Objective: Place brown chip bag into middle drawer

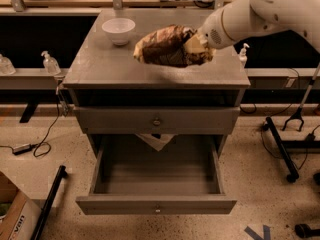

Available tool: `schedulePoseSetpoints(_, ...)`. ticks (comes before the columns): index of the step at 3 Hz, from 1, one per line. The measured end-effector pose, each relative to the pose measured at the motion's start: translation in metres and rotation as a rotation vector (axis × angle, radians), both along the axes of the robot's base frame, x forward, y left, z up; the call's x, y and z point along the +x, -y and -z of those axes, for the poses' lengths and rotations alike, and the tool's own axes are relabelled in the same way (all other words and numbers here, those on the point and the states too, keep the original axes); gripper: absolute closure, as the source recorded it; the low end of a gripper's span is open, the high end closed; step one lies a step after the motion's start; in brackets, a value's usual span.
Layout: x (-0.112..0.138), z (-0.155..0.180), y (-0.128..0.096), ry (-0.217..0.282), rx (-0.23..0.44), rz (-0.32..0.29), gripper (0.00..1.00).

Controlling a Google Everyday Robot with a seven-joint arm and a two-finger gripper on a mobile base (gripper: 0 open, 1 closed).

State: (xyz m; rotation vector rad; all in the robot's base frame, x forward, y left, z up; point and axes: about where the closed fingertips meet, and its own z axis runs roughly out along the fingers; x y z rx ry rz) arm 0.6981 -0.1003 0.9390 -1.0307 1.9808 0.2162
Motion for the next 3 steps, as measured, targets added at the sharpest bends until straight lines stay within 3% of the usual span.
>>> schedulePoseSetpoints(1,-0.051,0.005,0.024,-0.032,0.024,-0.066,1.00)
schedulePoseSetpoints(2,-0.094,0.026,0.042,-0.145,0.064,-0.140,1.00)
schedulePoseSetpoints(3,-0.163,0.078,0.055,-0.400,0.128,-0.188,1.00)
